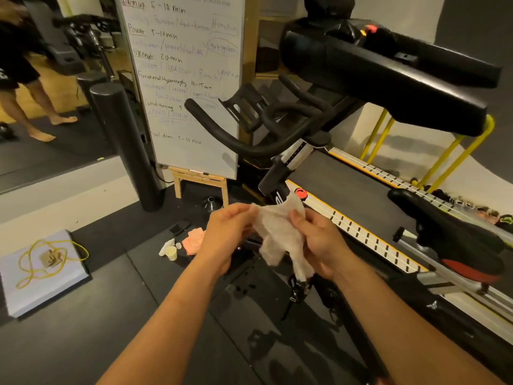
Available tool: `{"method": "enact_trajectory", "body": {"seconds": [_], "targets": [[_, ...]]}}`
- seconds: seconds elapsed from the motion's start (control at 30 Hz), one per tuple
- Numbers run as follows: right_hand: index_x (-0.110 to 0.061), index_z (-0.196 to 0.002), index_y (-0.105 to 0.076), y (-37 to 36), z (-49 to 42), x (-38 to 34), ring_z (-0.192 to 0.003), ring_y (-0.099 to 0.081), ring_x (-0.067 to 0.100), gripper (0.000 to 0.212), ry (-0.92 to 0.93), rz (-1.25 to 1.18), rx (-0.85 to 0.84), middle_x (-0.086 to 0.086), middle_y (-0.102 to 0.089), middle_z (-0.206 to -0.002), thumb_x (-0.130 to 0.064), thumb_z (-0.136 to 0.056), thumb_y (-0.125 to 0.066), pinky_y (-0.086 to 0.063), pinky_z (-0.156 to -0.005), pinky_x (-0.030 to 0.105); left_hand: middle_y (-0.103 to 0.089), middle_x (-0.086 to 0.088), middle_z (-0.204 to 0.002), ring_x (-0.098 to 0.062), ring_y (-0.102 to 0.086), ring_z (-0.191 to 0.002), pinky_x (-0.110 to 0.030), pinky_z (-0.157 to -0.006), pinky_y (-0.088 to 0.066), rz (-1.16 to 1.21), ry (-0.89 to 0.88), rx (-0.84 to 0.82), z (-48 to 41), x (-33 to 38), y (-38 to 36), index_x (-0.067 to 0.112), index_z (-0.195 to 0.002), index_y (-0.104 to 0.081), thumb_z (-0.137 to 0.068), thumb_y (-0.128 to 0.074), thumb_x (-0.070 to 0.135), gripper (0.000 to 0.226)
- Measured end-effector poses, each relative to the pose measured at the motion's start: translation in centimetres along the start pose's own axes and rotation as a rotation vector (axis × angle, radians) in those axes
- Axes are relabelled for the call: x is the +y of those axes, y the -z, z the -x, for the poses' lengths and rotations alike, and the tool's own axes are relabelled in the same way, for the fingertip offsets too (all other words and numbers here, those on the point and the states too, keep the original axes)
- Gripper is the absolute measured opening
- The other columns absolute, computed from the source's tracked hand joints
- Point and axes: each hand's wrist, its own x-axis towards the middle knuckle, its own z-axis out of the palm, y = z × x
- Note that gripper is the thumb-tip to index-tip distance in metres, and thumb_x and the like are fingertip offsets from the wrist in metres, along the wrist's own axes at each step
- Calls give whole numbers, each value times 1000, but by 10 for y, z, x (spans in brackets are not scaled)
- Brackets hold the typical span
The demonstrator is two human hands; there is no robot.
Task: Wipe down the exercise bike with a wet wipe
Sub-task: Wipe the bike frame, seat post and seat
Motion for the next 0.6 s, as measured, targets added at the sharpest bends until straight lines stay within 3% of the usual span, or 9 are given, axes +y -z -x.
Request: {"method": "enact_trajectory", "body": {"seconds": [0.07,0.13,0.23,0.27,0.33,0.4,0.43,0.53,0.6], "targets": [[-17,-117,-61,13,3,0,-54,-56,16,24,2,71,-47,13,-67,-98,-28,-98,-53,-46,-49,25,-71,-7,-97,-24,-70,-89,-43,-83,-59,-12,-47,131,-3,-4,-20,18,-99,-69,-99,-56,26,16],[-13,-110,-63,34,3,-3,-50,-42,13,21,10,162,-74,15,-58,-87,-26,-99,-51,-34,-47,24,-67,-7,-98,-25,-68,-91,-45,-81,-58,-38,-100,204,-3,-5,-45,26,-94,-64,-101,-50,31,16],[-5,-102,-64,68,0,-14,-68,-58,20,21,27,-28,-24,16,-62,-88,-23,-99,-51,-48,-61,31,-62,-1,-100,-23,-63,-90,-41,-79,-56,-68,-143,271,-1,-6,-83,28,-98,-59,-102,-48,34,13],[-8,-101,-63,78,-2,-18,-76,-64,22,19,7,-183,-27,13,-67,-91,-22,-100,-49,-53,-68,33,-61,0,-99,-23,-62,-88,-40,-79,-55,-96,-127,241,1,-6,-95,27,-102,-57,-100,-51,36,11],[-15,-106,-59,99,-5,-24,-83,-71,24,20,-18,-342,-55,9,-73,-92,-25,-104,-42,-56,-71,39,-66,-7,-101,-29,-66,-88,-45,-82,-58,-170,-57,79,4,-15,-117,30,-109,-54,-88,-67,46,29],[-19,-112,-56,116,-11,-22,-80,-73,21,22,-5,-253,19,5,-75,-88,-28,-105,-37,-58,-67,38,-67,-23,-102,-38,-69,-89,-51,-78,-59,-188,-3,-72,5,-24,-131,33,-112,-50,-76,-79,43,48],[-20,-112,-56,124,-15,-21,-81,-73,20,22,9,-191,102,5,-74,-92,-29,-105,-37,-59,-66,38,-67,-27,-99,-39,-70,-85,-47,-72,-60,-153,-10,-121,6,-26,-137,30,-113,-48,-78,-79,34,46],[-26,-105,-56,146,-29,-10,-95,-68,23,18,63,-74,288,8,-64,-110,-37,-102,-42,-59,-78,49,-68,-25,-98,-35,-68,-81,-37,-66,-57,-221,-97,-166,6,-26,-153,15,-106,-55,-92,-65,8,19],[-30,-107,-57,152,-31,-3,-99,-69,27,24,-30,-177,186,9,-66,-113,-48,-99,-43,-57,-83,53,-69,-14,-103,-29,-67,-89,-38,-75,-56,-342,-148,-117,6,-25,-160,16,-98,-70,-95,-59,4,15]]}}
